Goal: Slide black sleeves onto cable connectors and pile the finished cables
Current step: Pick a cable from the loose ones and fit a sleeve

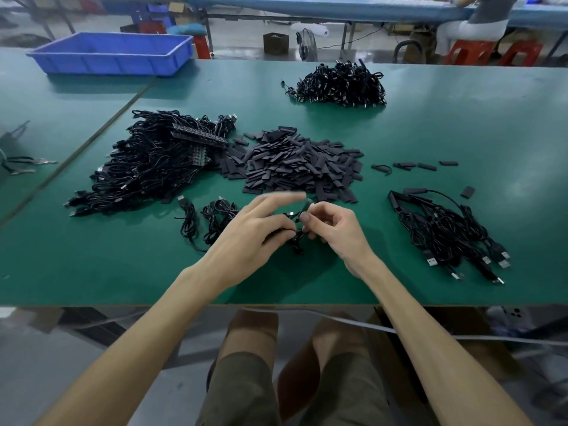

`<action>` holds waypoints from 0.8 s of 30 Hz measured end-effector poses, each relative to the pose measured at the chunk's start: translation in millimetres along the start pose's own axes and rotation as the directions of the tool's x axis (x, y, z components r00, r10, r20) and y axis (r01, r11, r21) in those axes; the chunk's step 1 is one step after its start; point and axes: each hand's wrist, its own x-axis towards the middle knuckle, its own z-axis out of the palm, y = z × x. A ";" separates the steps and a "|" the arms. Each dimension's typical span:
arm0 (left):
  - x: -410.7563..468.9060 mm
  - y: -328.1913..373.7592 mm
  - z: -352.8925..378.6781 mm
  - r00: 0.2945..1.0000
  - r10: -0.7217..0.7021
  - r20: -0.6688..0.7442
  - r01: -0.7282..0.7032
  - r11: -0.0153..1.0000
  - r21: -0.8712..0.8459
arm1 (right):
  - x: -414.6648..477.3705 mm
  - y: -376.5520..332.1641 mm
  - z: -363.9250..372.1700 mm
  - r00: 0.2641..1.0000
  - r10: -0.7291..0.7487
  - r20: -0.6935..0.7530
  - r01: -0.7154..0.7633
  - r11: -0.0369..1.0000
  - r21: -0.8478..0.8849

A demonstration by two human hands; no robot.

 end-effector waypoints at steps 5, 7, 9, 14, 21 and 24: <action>10.5 4.5 -2.5 0.981 0.030 0.189 -0.032 0.999 0.007 | 1.9 4.7 -0.1 1.000 -0.001 0.028 0.002 0.998 -0.057; 11.8 4.8 -1.4 0.980 -0.013 0.198 0.001 0.998 0.056 | 2.2 6.4 -1.4 1.000 -0.017 0.018 0.018 0.998 -0.065; 13.5 4.0 -2.1 0.986 -0.039 0.163 0.028 0.997 0.074 | 2.0 7.2 -2.2 0.999 -0.034 0.001 0.034 0.997 -0.068; 16.3 0.3 -10.3 0.981 -0.195 -0.011 0.195 0.980 -0.033 | 3.0 9.1 -2.8 0.999 -0.023 -0.028 0.021 0.997 -0.072; 13.7 -7.3 -16.7 0.972 -0.229 -0.049 0.226 0.972 -0.057 | 3.3 5.8 0.3 0.994 -0.076 0.077 0.096 0.953 -0.287; 11.5 -4.4 -14.6 0.977 -0.212 -0.025 0.210 0.977 -0.044 | 2.3 6.8 3.4 0.992 -0.112 0.051 0.122 0.939 -0.322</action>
